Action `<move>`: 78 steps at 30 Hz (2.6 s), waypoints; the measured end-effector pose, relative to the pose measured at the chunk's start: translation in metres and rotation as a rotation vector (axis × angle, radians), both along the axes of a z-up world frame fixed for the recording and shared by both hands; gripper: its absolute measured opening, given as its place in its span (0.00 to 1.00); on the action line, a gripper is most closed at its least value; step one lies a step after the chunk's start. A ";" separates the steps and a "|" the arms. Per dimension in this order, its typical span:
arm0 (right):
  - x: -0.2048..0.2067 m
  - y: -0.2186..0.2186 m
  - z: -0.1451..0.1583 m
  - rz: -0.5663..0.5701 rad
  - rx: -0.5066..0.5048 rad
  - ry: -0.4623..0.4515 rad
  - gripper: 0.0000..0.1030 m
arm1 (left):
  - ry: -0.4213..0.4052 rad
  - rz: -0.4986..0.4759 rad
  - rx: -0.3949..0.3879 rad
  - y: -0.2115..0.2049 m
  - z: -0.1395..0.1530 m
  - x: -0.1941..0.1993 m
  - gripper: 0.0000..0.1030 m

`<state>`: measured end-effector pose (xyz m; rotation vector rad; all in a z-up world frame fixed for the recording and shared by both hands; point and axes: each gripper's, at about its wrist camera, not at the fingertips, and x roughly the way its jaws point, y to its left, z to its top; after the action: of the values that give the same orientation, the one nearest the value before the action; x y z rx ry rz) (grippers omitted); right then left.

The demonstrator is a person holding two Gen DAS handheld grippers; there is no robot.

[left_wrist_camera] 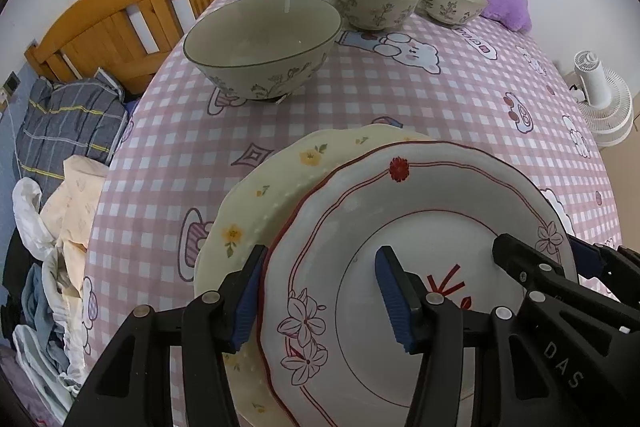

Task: Organize plates and bowls
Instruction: 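Lower the white red-patterned plate onto the yellow-flower plates with both grippers, then open both grippers and release the white plate on the stack, then move both grippers to the olive-green bowl and grasp its rim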

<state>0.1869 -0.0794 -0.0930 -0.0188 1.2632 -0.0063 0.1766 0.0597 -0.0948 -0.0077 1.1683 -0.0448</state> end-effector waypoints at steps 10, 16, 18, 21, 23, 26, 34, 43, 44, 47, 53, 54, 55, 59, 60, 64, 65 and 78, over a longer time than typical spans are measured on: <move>-0.017 -0.016 0.023 0.008 0.035 -0.035 0.26 | -0.009 -0.001 0.000 -0.001 0.000 -0.001 0.54; -0.018 -0.015 0.019 0.012 0.039 -0.018 0.23 | -0.008 -0.005 0.008 -0.003 0.000 -0.002 0.54; -0.016 -0.014 0.019 0.008 0.037 -0.017 0.23 | -0.002 0.002 0.009 -0.002 0.001 -0.002 0.54; -0.015 -0.015 0.018 0.005 0.052 -0.015 0.23 | -0.010 0.024 0.008 0.004 0.007 -0.007 0.54; -0.013 -0.014 0.015 0.000 0.090 0.001 0.23 | -0.020 0.031 0.023 0.009 0.011 -0.008 0.54; -0.010 -0.009 0.010 -0.007 0.113 0.009 0.23 | -0.017 0.042 0.042 0.015 0.008 -0.005 0.54; -0.002 0.004 0.004 0.001 0.101 0.005 0.24 | -0.045 0.031 0.095 0.016 0.004 -0.001 0.56; -0.008 0.004 0.004 -0.018 0.080 0.015 0.25 | -0.056 -0.002 0.107 0.003 -0.001 -0.006 0.76; -0.008 0.005 0.003 -0.016 0.073 0.014 0.25 | -0.056 -0.011 0.103 0.002 -0.002 -0.006 0.77; -0.010 0.008 0.002 -0.010 0.044 0.006 0.25 | -0.061 -0.026 0.108 0.001 -0.002 -0.007 0.78; -0.012 0.005 0.010 -0.005 0.059 -0.021 0.50 | -0.027 -0.048 0.061 0.002 0.002 -0.013 0.87; -0.013 0.005 0.014 -0.005 0.060 -0.032 0.56 | -0.026 -0.049 0.059 0.001 0.003 -0.015 0.88; -0.014 0.005 0.017 -0.002 0.061 -0.044 0.62 | -0.025 -0.047 0.053 0.002 0.005 -0.016 0.90; -0.012 0.001 0.028 0.021 0.062 -0.057 0.64 | -0.038 -0.032 0.011 0.001 0.020 -0.021 0.92; -0.012 0.000 0.031 0.028 0.068 -0.060 0.64 | -0.049 -0.028 0.007 0.000 0.025 -0.022 0.92; -0.010 -0.003 0.041 0.064 0.102 -0.079 0.64 | -0.099 0.020 -0.001 -0.001 0.043 -0.021 0.93; -0.009 -0.003 0.045 0.078 0.118 -0.089 0.64 | -0.108 0.038 0.006 -0.001 0.048 -0.020 0.92; 0.025 0.021 0.082 0.164 0.124 -0.212 0.64 | -0.183 0.092 -0.022 0.021 0.074 0.019 0.90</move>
<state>0.2117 -0.0586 -0.0106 -0.0140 1.0447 0.2069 0.1959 0.0805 -0.0212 -0.0754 0.9834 0.0224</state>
